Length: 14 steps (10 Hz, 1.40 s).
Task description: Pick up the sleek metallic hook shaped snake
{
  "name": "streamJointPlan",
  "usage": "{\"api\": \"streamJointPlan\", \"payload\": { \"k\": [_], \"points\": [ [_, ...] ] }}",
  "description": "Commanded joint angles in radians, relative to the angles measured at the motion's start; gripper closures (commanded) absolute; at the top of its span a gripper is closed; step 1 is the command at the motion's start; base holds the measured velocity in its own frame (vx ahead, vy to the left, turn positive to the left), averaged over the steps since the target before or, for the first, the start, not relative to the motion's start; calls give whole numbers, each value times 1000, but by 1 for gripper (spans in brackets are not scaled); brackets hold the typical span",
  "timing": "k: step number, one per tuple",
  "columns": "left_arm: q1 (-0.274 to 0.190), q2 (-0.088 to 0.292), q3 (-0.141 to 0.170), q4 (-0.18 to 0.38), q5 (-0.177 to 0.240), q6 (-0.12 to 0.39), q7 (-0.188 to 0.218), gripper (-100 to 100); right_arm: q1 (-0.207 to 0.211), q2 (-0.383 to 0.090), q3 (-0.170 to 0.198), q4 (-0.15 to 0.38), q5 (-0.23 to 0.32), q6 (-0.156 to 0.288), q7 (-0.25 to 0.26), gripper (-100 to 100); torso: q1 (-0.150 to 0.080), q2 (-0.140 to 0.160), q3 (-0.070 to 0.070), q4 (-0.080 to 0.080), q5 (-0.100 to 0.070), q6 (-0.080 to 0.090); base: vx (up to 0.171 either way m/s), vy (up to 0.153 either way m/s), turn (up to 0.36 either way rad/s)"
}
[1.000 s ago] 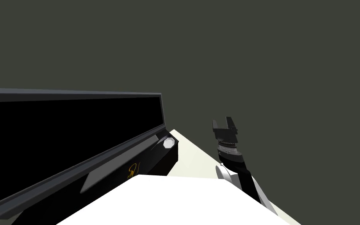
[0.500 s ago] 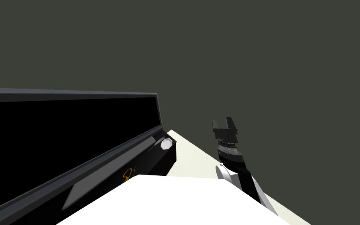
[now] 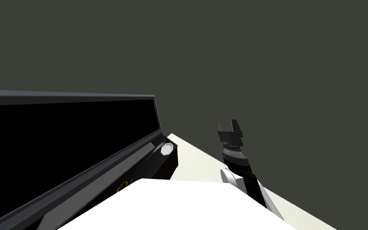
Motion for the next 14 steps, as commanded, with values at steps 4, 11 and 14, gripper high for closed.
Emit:
{"api": "streamJointPlan", "payload": {
  "k": [4,11,14],
  "points": [
    [-10,35,-37,115,-16,-4,36,-100,0,0,0,0,0,0,0,0,0,-1,0,0,0,0,24,30,-188],
    [-31,59,-78,236,-42,-3,76,-100,0,0,0,0,0,0,0,0,1,-2,-1,0,0,1,25,28,-138],
    [-43,62,-99,292,-59,0,97,-100,0,0,0,0,0,0,0,0,-1,-1,0,0,0,0,24,20,-113]
  ]
}}
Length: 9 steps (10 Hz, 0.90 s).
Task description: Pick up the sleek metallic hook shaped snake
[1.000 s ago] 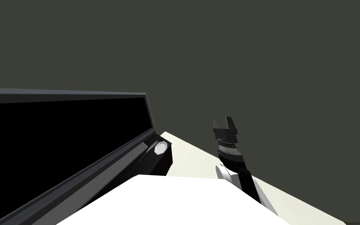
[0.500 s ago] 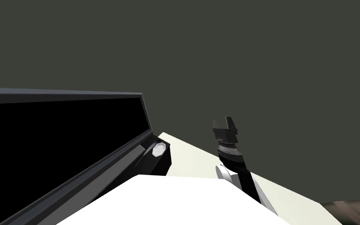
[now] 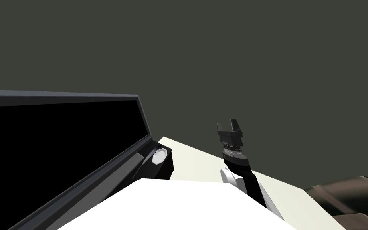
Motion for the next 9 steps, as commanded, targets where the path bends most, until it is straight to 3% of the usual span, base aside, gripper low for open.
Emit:
{"api": "streamJointPlan", "payload": {
  "k": [1,2,6,7,8,9],
  "points": [
    [-7,-2,-22,41,-20,11,27,-100,0,0,0,0,0,0,0,0,0,0,0,0,0,0,57,46,-317],
    [-10,-20,-35,58,-32,19,35,-100,0,0,0,0,0,0,0,0,1,-1,-1,0,0,0,66,45,-260],
    [-8,-17,-35,49,-32,24,37,-100,0,0,0,0,0,0,0,0,-3,2,1,0,0,-1,11,7,-1],
    [-9,-18,-35,51,-32,21,37,0,0,0,0,0,0,0,0,0,-3,2,1,0,0,-1,0,0,0],
    [-14,-52,-25,63,-31,43,30,-100,0,0,0,0,0,0,0,0,-3,2,1,0,0,-1,-22,31,-125],
    [-14,-52,-25,63,-31,43,30,-100,0,0,0,0,0,0,0,0,-1,3,2,1,0,-1,-31,47,-82]
  ]
}}
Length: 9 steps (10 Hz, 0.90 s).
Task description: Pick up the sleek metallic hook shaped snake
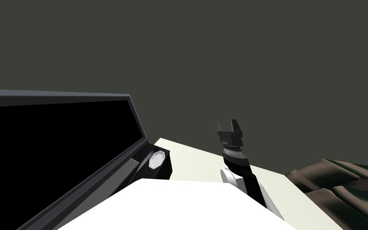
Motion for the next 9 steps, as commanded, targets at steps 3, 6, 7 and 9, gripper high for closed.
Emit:
{"api": "streamJointPlan", "payload": {
  "k": [3,6,7,9],
  "points": [
    [-11,-59,17,29,2,27,-15,-100,0,0,0,0,0,0,0,0,-1,0,0,0,0,0,-28,28,-86],
    [-3,-40,12,6,1,31,-8,100,0,0,0,0,0,0,0,0,-2,-2,-1,0,0,0,-4,3,-11],
    [-3,-40,13,5,2,30,-8,100,0,0,0,0,0,0,0,0,-2,-2,-1,0,0,0,0,0,0],
    [-2,-39,12,6,1,31,-8,100,0,0,0,0,0,0,0,0,-1,-2,-1,0,1,0,0,0,0]
  ]
}}
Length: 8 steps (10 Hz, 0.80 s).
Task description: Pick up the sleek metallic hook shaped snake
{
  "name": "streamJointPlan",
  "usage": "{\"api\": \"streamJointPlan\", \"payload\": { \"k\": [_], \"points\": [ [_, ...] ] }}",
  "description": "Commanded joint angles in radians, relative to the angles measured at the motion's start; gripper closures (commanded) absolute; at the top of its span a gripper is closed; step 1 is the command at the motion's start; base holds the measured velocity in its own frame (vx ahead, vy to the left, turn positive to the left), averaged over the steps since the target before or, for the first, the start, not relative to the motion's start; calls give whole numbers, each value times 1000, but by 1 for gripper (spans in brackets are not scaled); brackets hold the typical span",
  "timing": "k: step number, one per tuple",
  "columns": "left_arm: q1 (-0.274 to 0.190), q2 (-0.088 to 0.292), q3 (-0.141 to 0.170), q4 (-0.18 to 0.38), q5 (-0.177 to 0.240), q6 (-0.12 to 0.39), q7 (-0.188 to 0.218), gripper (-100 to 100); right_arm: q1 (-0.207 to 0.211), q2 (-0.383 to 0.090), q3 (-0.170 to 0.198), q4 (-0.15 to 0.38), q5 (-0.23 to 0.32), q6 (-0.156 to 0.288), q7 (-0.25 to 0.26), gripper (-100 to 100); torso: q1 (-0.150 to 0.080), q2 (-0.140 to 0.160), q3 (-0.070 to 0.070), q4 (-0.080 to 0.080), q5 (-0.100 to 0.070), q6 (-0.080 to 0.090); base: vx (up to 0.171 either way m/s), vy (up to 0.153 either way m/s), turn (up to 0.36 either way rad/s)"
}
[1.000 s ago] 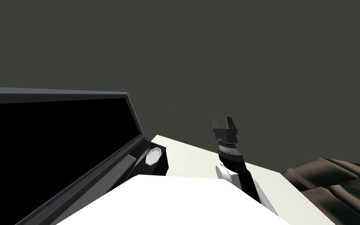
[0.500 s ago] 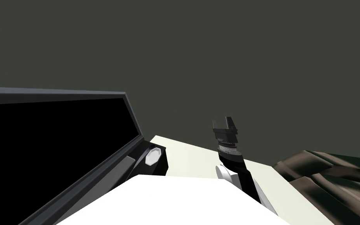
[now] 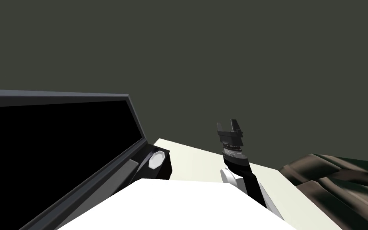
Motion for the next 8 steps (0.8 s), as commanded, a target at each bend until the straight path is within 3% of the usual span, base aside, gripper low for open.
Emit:
{"api": "streamJointPlan", "payload": {
  "k": [1,2,4,6,7,8],
  "points": [
    [0,0,0,0,0,0,0,0,0,0,0,0,0,0,0,0,0,0,0,0,0,0,0,0,0],
    [-2,23,-8,8,-1,-30,2,100,0,0,0,0,0,0,0,0,0,0,0,0,0,0,33,-33,125],
    [-2,23,-8,8,-1,-30,2,100,0,0,0,0,0,0,0,0,-2,-2,-1,0,0,-1,24,-25,80],
    [5,66,-20,-6,-2,-57,10,100,0,0,0,0,0,0,0,0,-1,-1,-1,0,0,-1,23,-31,86],
    [7,61,-18,-18,-2,-40,12,100,0,0,0,0,0,0,0,0,-2,-1,-1,0,-1,-1,13,-19,20],
    [8,63,-19,-18,-2,-43,13,0,0,0,0,0,0,0,0,0,-1,-1,-1,0,0,0,0,0,0]
  ]
}}
